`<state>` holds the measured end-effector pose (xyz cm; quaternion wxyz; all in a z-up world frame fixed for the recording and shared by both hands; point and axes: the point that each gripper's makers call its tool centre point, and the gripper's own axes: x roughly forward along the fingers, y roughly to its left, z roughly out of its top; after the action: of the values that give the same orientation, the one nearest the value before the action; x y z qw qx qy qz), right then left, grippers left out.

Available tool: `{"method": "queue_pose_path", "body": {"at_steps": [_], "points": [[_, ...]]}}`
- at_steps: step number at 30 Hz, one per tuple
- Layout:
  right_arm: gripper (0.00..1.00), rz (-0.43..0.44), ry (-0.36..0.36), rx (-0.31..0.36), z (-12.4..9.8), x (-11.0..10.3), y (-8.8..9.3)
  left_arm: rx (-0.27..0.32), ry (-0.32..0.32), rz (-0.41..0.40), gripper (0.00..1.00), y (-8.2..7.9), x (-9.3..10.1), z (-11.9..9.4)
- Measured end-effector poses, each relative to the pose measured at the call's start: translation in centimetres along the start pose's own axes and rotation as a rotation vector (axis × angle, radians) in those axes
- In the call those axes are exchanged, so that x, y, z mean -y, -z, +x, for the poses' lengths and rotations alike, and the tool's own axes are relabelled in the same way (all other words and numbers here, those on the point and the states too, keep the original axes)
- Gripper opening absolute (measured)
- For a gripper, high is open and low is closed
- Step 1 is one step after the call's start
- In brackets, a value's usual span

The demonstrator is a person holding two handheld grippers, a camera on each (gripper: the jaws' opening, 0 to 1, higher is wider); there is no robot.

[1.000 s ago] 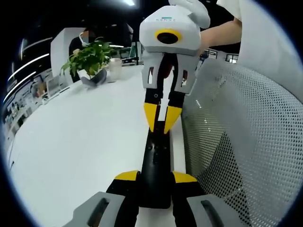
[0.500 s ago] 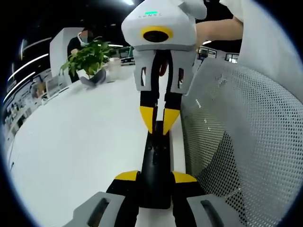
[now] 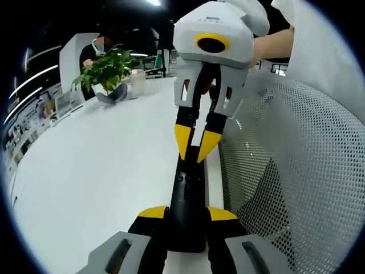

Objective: Press the specified remote control buttons in sequence, fully releasing each button before pressing the next.

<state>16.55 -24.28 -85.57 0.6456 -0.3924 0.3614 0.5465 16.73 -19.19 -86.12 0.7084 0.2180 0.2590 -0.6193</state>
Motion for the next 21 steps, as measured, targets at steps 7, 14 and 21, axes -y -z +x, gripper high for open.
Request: {"method": "queue_pose_path", "body": {"at_steps": [7,14,21], "points": [[0.02,-0.061,0.032,0.044,-0.1,-0.32,-0.1,0.006,0.0,-0.005,0.25,-0.01,0.0,-0.03],[0.0,-0.065,0.031,0.044,-0.14,-0.23,-0.08,0.01,0.002,-0.005,0.25,-0.01,-0.01,-0.04],[0.0,-0.058,0.03,0.034,-0.17,-0.08,0.18,0.007,0.002,-0.003,0.25,0.0,-0.01,-0.04]]}}
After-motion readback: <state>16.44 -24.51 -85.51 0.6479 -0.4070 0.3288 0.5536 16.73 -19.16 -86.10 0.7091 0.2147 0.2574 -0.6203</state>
